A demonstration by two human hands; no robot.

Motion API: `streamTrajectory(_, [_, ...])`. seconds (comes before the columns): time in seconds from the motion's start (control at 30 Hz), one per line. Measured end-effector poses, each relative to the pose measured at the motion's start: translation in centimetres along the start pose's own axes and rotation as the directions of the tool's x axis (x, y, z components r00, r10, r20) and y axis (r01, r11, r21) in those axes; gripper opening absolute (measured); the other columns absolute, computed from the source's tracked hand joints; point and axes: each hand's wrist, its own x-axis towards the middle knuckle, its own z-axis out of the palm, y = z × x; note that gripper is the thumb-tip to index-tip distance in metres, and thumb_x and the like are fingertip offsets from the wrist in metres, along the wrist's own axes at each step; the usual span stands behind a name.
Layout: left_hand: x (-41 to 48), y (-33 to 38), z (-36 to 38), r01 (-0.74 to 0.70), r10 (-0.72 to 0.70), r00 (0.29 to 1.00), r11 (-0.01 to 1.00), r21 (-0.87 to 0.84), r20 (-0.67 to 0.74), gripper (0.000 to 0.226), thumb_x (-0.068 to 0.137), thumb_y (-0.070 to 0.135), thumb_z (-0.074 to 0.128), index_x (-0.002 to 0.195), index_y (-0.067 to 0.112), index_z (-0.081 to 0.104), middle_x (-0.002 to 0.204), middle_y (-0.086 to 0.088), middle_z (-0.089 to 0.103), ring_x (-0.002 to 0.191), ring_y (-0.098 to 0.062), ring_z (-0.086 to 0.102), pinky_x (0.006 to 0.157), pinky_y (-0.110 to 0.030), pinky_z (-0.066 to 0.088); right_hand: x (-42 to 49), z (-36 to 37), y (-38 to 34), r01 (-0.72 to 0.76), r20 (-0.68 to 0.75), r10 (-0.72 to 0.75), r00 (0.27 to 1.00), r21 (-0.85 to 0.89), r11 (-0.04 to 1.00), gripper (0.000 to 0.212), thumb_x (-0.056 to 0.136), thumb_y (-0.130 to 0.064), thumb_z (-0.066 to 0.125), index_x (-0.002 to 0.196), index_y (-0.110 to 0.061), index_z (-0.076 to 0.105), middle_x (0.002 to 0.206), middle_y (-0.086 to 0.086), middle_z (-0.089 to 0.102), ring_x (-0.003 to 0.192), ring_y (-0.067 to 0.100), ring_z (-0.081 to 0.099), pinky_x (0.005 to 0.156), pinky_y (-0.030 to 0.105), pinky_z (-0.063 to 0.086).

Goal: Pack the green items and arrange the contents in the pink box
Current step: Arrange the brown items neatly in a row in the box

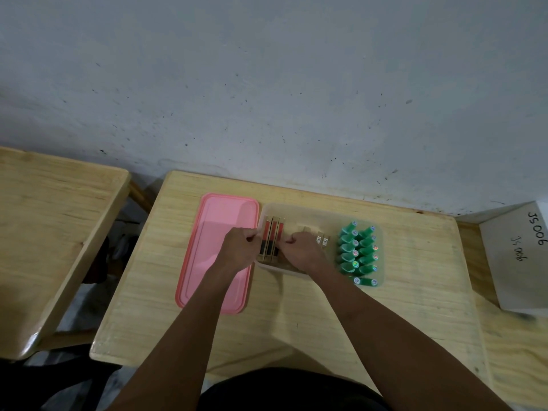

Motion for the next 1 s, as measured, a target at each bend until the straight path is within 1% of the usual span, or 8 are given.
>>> streamTrajectory(0.2, [0.1,0.0,0.0,0.009,-0.009,1.000,1.000,-0.003,0.001,0.034,0.097,0.016,0.048,0.129,0.006,0.056,0.095,-0.004,0.068,0.058,-0.010,0.058,0.052,-0.015,0.046,0.3,-0.3,0.6,0.072,0.021,-0.071,0.997,-0.009,0.997,0.029,0.093,-0.024,0.059,0.066,-0.017,0.067,0.060,-0.013,0.055,0.059,0.003,0.051,0.060,0.024,0.040])
streamTrajectory(0.3, [0.1,0.1,0.0,0.001,0.000,1.000,1.000,-0.012,0.004,0.033,0.097,0.015,0.048,0.128,0.005,0.057,0.094,-0.008,0.069,0.059,-0.010,0.058,0.054,-0.016,0.045,0.6,-0.1,1.0,0.037,0.047,-0.041,0.998,0.083,0.996,0.021,0.092,-0.024,0.063,0.085,-0.010,0.076,0.072,-0.006,0.069,0.075,0.014,0.067,0.080,0.033,0.056])
streamTrajectory(0.37, [0.0,0.2,0.0,-0.002,0.002,1.000,1.000,-0.015,0.001,0.033,0.097,0.014,0.048,0.127,0.004,0.058,0.096,-0.012,0.070,0.057,-0.008,0.055,0.053,-0.015,0.042,0.7,0.1,1.0,0.019,0.037,-0.023,0.999,0.103,0.995,0.019,0.090,-0.024,0.065,0.087,-0.010,0.077,0.085,0.003,0.075,0.086,0.020,0.071,0.090,0.039,0.055])
streamTrajectory(0.5, [0.0,0.1,0.0,-0.009,0.008,1.000,1.000,-0.010,-0.005,0.033,0.097,0.015,0.048,0.127,0.005,0.058,0.092,-0.010,0.070,0.058,-0.011,0.057,0.055,-0.018,0.045,0.6,-0.3,0.8,0.040,0.028,-0.042,0.999,0.085,0.996,0.020,0.091,-0.025,0.063,0.086,-0.012,0.077,0.078,0.003,0.074,0.067,0.014,0.068,0.075,0.033,0.058])
streamTrajectory(0.57, [0.0,0.0,0.0,-0.009,0.009,1.000,1.000,-0.016,-0.001,0.033,0.097,0.015,0.047,0.127,0.004,0.057,0.091,-0.008,0.069,0.067,-0.017,0.063,0.064,-0.022,0.052,0.4,-1.0,0.7,0.063,-0.063,-0.061,0.996,0.028,0.998,0.023,0.091,-0.025,0.059,0.085,-0.013,0.077,0.076,0.006,0.074,0.059,0.012,0.062,0.062,0.026,0.053])
streamTrajectory(0.67, [0.1,0.1,0.0,-0.011,0.011,1.000,1.000,-0.028,-0.001,0.034,0.097,0.014,0.048,0.128,0.003,0.056,0.099,-0.013,0.070,0.072,-0.017,0.063,0.069,-0.021,0.052,0.4,-2.4,0.9,0.040,-0.274,-0.026,0.961,0.045,0.998,0.024,0.088,-0.031,0.054,0.096,-0.020,0.073,0.091,0.000,0.074,0.076,0.013,0.067,0.075,0.029,0.056])
streamTrajectory(0.87, [0.1,0.0,0.0,-0.012,0.012,1.000,0.999,-0.041,-0.009,0.033,0.097,0.013,0.049,0.128,0.003,0.056,0.108,-0.016,0.069,0.073,-0.015,0.062,0.066,-0.018,0.050,0.3,-2.8,1.6,-0.094,-0.219,-0.012,0.976,-0.468,0.879,0.028,0.090,-0.042,0.050,0.094,-0.019,0.066,0.089,0.000,0.070,0.088,0.024,0.067,0.069,0.030,0.047])
streamTrajectory(1.0, [0.1,-0.1,0.0,-0.021,0.021,1.000,1.000,-0.014,-0.012,0.034,0.098,0.014,0.048,0.129,0.003,0.056,0.105,-0.015,0.070,0.064,-0.013,0.060,0.059,-0.016,0.047,0.8,-1.4,1.2,-0.053,-0.205,-0.050,0.977,-0.467,0.883,0.026,0.088,-0.042,0.059,0.099,-0.020,0.068,0.093,0.002,0.071,0.088,0.024,0.067,0.068,0.029,0.050])
